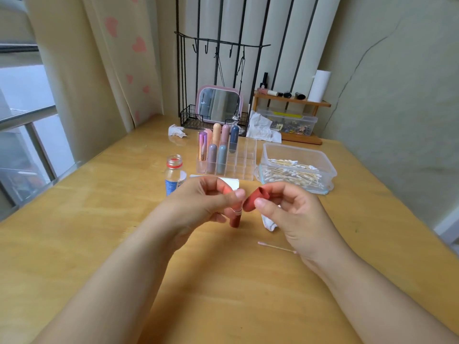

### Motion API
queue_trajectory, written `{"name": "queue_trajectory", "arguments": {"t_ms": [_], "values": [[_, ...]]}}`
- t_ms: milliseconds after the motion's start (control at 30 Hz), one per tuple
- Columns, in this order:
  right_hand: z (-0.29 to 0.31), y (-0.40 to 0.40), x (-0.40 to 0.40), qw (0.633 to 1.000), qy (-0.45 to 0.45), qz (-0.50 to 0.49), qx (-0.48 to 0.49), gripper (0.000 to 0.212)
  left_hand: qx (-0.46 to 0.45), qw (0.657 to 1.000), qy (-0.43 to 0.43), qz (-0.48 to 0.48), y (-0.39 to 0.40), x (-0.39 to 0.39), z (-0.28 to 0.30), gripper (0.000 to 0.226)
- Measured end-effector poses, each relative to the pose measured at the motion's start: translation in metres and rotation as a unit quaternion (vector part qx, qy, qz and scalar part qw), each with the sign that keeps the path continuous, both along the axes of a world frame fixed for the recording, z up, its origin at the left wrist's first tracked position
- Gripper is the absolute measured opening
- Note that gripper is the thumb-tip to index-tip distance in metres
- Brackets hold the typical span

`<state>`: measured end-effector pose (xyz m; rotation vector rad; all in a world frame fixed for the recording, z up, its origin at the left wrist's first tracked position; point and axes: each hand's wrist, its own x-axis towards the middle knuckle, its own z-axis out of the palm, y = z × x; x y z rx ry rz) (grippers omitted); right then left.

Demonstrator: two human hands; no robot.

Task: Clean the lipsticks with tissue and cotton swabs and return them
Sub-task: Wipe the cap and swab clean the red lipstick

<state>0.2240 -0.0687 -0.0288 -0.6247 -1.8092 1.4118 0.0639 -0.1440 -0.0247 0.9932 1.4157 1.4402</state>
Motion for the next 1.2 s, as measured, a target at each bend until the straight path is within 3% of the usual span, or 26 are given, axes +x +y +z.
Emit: {"name": "queue_trajectory", "arguments": {"t_ms": [100,167,300,433,533,633,733,833,933,1067,1200], "values": [[-0.004,0.010,0.005,1.000,-0.006,-0.025,-0.010,0.012,-0.041,0.970,0.203,0.131,0.008,-0.006,-0.012,0.018],[-0.009,0.012,0.010,0.999,-0.025,-0.043,-0.008,0.010,-0.073,0.940,0.298,0.147,0.011,-0.006,-0.020,0.023],[-0.016,0.018,0.016,0.998,-0.037,-0.043,0.014,0.012,-0.086,0.933,0.340,0.083,0.020,-0.001,-0.037,0.050],[-0.017,0.025,0.020,0.998,-0.051,-0.046,0.010,0.015,-0.061,0.927,0.361,0.088,0.025,0.011,-0.044,0.025],[-0.017,0.025,0.022,0.995,-0.078,-0.060,0.008,0.013,-0.041,0.920,0.378,0.095,0.026,0.013,-0.047,0.019],[-0.015,0.027,0.025,0.995,-0.075,-0.058,-0.003,0.013,-0.023,0.940,0.327,0.093,0.027,0.014,-0.048,0.009],[-0.016,0.025,0.026,0.992,-0.120,-0.019,-0.018,0.014,0.030,0.985,0.158,0.054,0.022,0.021,-0.040,0.007],[-0.020,0.021,0.023,0.987,-0.151,0.016,-0.058,0.018,0.081,0.996,0.042,0.001,0.017,0.027,-0.032,0.016],[-0.017,0.014,0.019,0.987,-0.082,0.046,-0.128,0.007,0.113,0.993,-0.011,-0.025,0.014,0.032,-0.026,0.022],[-0.009,0.007,0.018,0.972,-0.041,0.106,-0.206,0.021,0.112,0.991,-0.045,-0.058,0.012,0.034,-0.024,0.021],[-0.009,0.003,0.017,0.954,-0.009,0.145,-0.264,0.021,0.106,0.991,-0.042,-0.073,0.011,0.033,-0.024,0.015]]}}
